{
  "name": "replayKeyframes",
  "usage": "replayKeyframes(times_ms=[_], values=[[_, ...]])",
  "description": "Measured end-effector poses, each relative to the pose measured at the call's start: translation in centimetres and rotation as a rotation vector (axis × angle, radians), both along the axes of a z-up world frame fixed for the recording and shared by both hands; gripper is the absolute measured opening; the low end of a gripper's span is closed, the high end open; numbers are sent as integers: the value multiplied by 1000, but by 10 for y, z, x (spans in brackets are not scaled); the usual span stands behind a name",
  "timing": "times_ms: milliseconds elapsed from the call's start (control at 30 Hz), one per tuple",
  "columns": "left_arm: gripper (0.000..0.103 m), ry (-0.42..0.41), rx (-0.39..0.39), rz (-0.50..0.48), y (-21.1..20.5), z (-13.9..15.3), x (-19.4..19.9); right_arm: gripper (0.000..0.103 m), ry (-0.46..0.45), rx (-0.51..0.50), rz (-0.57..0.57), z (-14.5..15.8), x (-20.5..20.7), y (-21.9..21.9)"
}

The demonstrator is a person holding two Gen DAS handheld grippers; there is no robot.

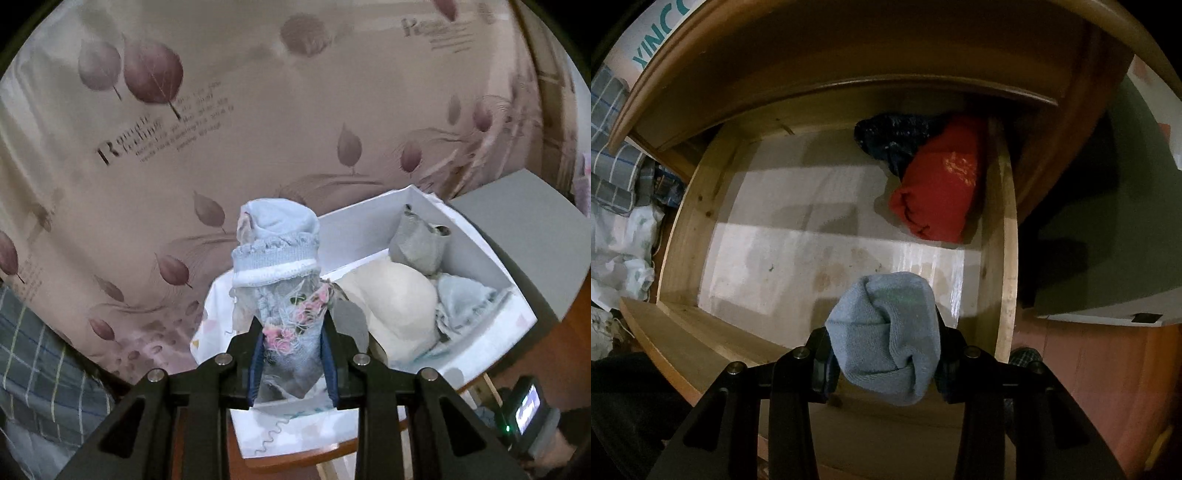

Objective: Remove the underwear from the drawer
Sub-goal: 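Carry the white sock with the left gripper into the white box and release, then move the open left gripper back over the drawer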

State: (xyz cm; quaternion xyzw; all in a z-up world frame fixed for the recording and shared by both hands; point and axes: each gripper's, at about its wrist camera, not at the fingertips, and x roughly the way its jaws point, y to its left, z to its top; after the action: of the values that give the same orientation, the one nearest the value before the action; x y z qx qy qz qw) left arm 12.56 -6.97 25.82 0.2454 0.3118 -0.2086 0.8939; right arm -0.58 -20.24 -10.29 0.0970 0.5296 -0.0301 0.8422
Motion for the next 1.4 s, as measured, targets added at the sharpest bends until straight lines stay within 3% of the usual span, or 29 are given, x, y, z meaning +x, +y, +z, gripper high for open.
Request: replayKeyframes(times_ms=[433, 633, 733, 900, 1033, 1400], values=[[28, 132, -19, 96, -34, -37, 76, 38, 20, 20, 3, -3, 0, 1], [34, 148, 22, 125, -40, -63, 87, 38, 23, 27, 6, -5, 1, 2], [43, 146, 47, 118, -44, -69, 86, 38, 26, 31, 10, -5, 2, 2], [61, 127, 87, 118, -48, -70, 81, 38, 27, 31, 11, -4, 1, 2], [64, 83, 112, 108, -50, -66, 72, 38, 28, 30, 10, -4, 2, 2], [70, 21, 44, 63, -43, -25, 39, 38, 27, 28, 9, -4, 2, 2]])
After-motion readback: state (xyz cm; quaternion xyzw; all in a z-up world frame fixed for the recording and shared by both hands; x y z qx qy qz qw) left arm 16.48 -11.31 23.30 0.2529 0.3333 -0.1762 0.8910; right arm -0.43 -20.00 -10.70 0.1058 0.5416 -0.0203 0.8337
